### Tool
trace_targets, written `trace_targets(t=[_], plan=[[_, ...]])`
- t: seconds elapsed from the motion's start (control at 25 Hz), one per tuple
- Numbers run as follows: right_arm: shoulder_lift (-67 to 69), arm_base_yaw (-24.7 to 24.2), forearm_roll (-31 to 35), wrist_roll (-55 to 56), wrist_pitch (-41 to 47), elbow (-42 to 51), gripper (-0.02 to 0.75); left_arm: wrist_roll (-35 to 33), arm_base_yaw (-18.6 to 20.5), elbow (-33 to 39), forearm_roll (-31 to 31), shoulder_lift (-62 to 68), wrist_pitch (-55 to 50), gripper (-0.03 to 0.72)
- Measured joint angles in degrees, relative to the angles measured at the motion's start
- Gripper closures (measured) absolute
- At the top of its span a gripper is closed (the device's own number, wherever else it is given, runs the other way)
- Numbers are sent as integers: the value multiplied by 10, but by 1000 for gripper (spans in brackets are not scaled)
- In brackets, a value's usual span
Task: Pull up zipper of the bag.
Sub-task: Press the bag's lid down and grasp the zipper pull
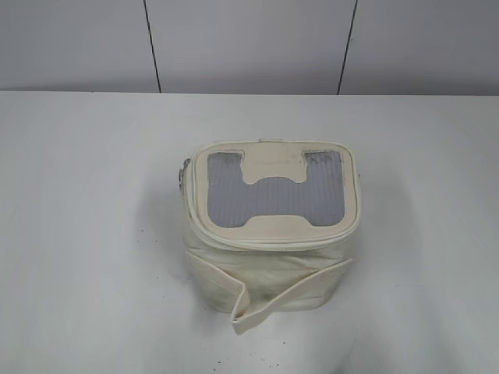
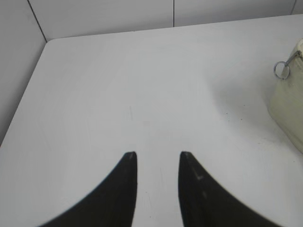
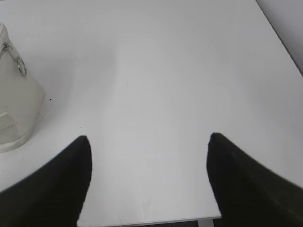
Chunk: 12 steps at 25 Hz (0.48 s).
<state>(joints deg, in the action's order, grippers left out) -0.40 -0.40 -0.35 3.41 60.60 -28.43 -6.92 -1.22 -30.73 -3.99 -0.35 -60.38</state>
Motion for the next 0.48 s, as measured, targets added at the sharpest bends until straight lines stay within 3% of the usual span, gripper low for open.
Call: trace_targets(t=[0.48], plan=[[0, 0, 0, 0, 0, 0, 152, 0, 0, 0, 0, 0, 0, 450]])
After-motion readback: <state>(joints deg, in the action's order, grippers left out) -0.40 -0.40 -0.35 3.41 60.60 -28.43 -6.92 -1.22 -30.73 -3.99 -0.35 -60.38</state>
